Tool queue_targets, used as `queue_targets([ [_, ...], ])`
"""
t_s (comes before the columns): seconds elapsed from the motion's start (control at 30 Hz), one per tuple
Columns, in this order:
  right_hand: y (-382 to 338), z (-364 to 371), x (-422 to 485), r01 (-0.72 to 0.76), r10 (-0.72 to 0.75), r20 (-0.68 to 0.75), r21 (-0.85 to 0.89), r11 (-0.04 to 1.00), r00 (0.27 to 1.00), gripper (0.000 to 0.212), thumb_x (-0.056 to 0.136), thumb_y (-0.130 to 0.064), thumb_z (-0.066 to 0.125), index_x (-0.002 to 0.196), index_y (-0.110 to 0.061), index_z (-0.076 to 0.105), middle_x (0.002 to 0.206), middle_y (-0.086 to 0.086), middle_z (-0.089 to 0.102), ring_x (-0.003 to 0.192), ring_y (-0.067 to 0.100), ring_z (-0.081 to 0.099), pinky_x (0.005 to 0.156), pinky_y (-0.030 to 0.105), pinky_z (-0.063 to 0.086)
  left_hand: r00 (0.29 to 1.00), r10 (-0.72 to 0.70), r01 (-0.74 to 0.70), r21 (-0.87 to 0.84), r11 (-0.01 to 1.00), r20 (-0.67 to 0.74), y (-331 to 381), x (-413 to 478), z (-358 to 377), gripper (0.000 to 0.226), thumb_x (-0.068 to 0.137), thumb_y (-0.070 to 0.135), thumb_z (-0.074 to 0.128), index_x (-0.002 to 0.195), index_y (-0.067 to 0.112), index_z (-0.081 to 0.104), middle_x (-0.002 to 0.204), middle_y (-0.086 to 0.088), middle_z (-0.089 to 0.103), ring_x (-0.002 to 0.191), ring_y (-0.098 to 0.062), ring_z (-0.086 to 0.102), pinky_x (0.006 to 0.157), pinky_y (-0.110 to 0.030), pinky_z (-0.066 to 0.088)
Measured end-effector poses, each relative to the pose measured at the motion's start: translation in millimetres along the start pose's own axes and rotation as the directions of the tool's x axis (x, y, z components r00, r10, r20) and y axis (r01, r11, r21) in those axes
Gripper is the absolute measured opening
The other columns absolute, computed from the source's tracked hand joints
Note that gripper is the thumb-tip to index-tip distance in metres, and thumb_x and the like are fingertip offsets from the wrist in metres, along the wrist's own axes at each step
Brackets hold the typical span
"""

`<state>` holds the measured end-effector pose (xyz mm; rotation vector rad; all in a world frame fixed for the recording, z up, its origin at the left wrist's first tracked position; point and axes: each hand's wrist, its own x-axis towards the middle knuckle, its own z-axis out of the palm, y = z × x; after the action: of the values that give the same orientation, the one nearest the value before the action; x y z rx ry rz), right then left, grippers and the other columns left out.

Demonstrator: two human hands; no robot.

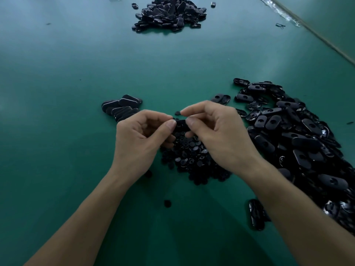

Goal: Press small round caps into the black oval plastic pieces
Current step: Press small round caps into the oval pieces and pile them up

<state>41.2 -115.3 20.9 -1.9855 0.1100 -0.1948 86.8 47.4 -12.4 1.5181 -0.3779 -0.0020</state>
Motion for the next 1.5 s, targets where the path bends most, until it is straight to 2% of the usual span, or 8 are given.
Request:
queue_targets([
  [0.13,1.8,-0.7,1.5,-0.021,0.022,0.012,-0.076,0.997,1.0,0.007,0.089,-0.021,0.075,0.096,-0.023,0.074,0.08,-0.008,0.074,0.073,0.002,0.069,0.076,0.023,0.058,1.0,0.0,0.0,-0.011,1.0,0.005,-1.6,0.7,-0.3,0.007,0.089,0.008,0.072,0.086,0.014,0.069,0.07,0.004,0.071,0.059,-0.011,0.068,0.057,-0.024,0.057],
  [0.47,3.0,-4.4,5.4,-0.015,0.014,0.052,0.017,1.0,0.999,0.004,0.09,-0.016,0.073,0.091,-0.019,0.075,0.078,0.001,0.075,0.07,0.016,0.071,0.078,0.046,0.059,0.994,-0.036,0.048,-0.119,0.992,0.101,-1.9,-1.0,0.6,0.017,0.087,-0.002,0.069,0.095,0.012,0.067,0.077,-0.004,0.075,0.068,-0.016,0.073,0.066,-0.024,0.058],
  [0.63,2.9,-6.2,5.2,-0.032,0.022,0.097,0.105,0.994,0.995,0.013,0.092,-0.008,0.07,0.095,-0.02,0.073,0.08,0.0,0.077,0.07,0.012,0.073,0.066,0.02,0.053,0.993,-0.04,0.057,-0.151,0.987,0.11,-0.9,-0.6,1.4,0.027,0.083,0.004,0.075,0.106,0.014,0.065,0.079,-0.002,0.075,0.071,-0.016,0.073,0.068,-0.025,0.059],
  [0.73,0.1,-5.5,4.3,-0.046,0.029,0.109,0.15,0.988,0.994,0.013,0.091,-0.007,0.07,0.093,-0.02,0.069,0.076,0.001,0.077,0.07,0.013,0.073,0.065,0.022,0.053,0.997,-0.036,0.045,-0.146,0.988,0.066,-2.2,0.7,1.6,0.022,0.084,0.011,0.075,0.103,0.015,0.066,0.076,0.001,0.074,0.067,-0.014,0.071,0.067,-0.024,0.058],
  [0.93,-4.4,-10.5,4.4,0.05,-0.023,0.113,-0.243,0.969,0.993,0.006,0.089,-0.019,0.074,0.088,-0.024,0.07,0.07,-0.01,0.073,0.066,0.0,0.067,0.064,0.017,0.053,1.0,-0.014,0.016,-0.093,0.995,0.028,-3.9,0.6,2.6,0.017,0.09,0.003,0.065,0.099,0.018,0.067,0.078,0.005,0.067,0.073,-0.01,0.069,0.07,-0.025,0.06],
  [1.1,5.0,-22.3,7.5,0.032,0.068,0.123,-0.668,0.743,0.99,0.027,0.092,-0.04,0.068,0.116,-0.028,0.066,0.094,-0.009,0.054,0.091,0.011,0.052,0.086,0.035,0.05,1.0,-0.001,0.001,-0.095,0.995,0.002,-1.8,2.2,-0.1,0.023,0.1,0.0,0.052,0.113,0.015,0.063,0.096,-0.028,0.053,0.082,-0.022,0.075,0.065,-0.029,0.061],
  [1.27,9.0,-18.8,4.4,0.02,0.101,0.132,-0.697,0.717,0.986,0.017,0.097,-0.037,0.062,0.11,-0.027,0.066,0.097,-0.007,0.05,0.094,0.014,0.05,0.082,0.033,0.046,1.0,-0.022,0.02,-0.118,0.993,-0.013,-2.3,4.3,1.7,0.031,0.099,-0.004,0.052,0.12,0.017,0.063,0.098,-0.013,0.047,0.079,-0.014,0.069,0.064,-0.027,0.06],
  [1.5,10.1,-16.7,3.3,-0.007,0.087,0.089,-0.661,0.751,0.992,0.009,0.098,-0.029,0.061,0.096,-0.028,0.07,0.098,-0.007,0.052,0.091,0.015,0.056,0.079,0.034,0.05,0.999,-0.027,0.024,-0.126,0.992,-0.022,-7.2,3.4,0.6,0.022,0.095,-0.004,0.06,0.107,0.014,0.065,0.088,-0.001,0.065,0.078,-0.012,0.067,0.063,-0.026,0.059],
])
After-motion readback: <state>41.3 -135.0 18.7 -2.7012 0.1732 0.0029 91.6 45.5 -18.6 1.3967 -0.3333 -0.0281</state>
